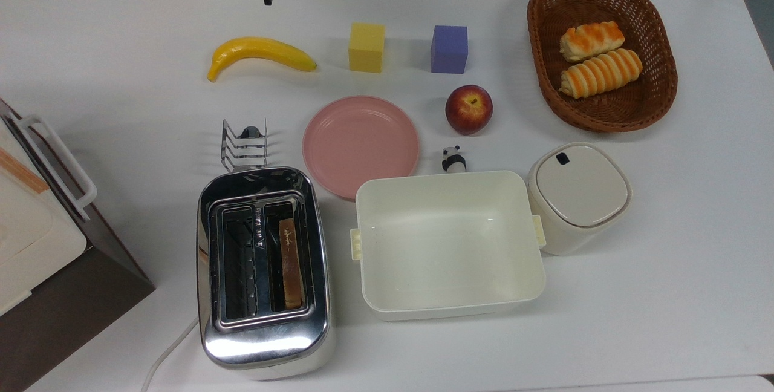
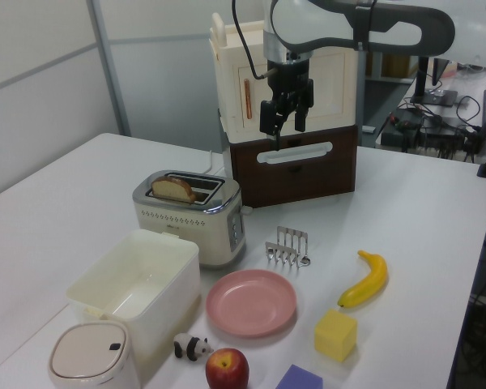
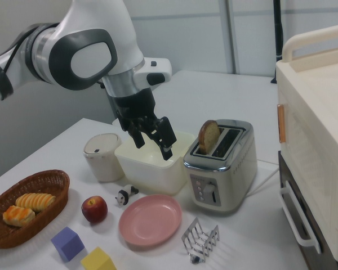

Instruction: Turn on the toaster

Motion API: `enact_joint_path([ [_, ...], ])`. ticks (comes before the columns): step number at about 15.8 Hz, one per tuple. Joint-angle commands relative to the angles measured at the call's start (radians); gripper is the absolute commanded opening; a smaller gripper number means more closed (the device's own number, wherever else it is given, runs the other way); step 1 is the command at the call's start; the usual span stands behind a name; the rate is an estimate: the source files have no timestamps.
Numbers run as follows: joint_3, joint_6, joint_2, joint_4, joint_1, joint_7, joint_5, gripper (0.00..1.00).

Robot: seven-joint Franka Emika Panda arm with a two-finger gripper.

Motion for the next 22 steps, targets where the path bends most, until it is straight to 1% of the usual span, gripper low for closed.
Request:
enact_joint_path([
  [1,-0.013,-0.011,-0.013,-0.005,-0.002,-0.12,0.028,1.0],
  [3,-0.013,-0.012,-0.013,-0.004,-0.002,-0.123,0.02,1.0],
  [5,-0.01,-0.01,-0.009,-0.005,0.003,-0.095,0.016,1.0],
  [11,-0.005,-0.009,0.004,-0.011,0.003,-0.147,0.013,1.0],
  [12,-0.005,-0.009,0.005,-0.011,0.003,-0.152,0.013,0.95],
  [13,-0.007,-0.009,0.005,-0.011,0.003,-0.161,0.016,0.85],
  [14,-0.007,-0.009,0.004,-0.011,0.003,-0.173,0.016,0.58],
  [15,-0.007,-0.009,0.004,-0.011,0.003,-0.173,0.019,0.42],
  [16,-0.007,-0.009,0.004,-0.011,0.003,-0.173,0.019,0.31],
  [17,-0.007,-0.009,0.004,-0.011,0.003,-0.172,0.019,0.16],
  [18,-0.007,-0.009,0.004,-0.011,0.003,-0.17,0.017,0.1],
  [19,-0.007,-0.009,0.004,-0.011,0.003,-0.166,0.019,0.01],
  [22,-0.007,-0.009,0.004,-0.011,0.003,-0.173,0.022,0.0],
])
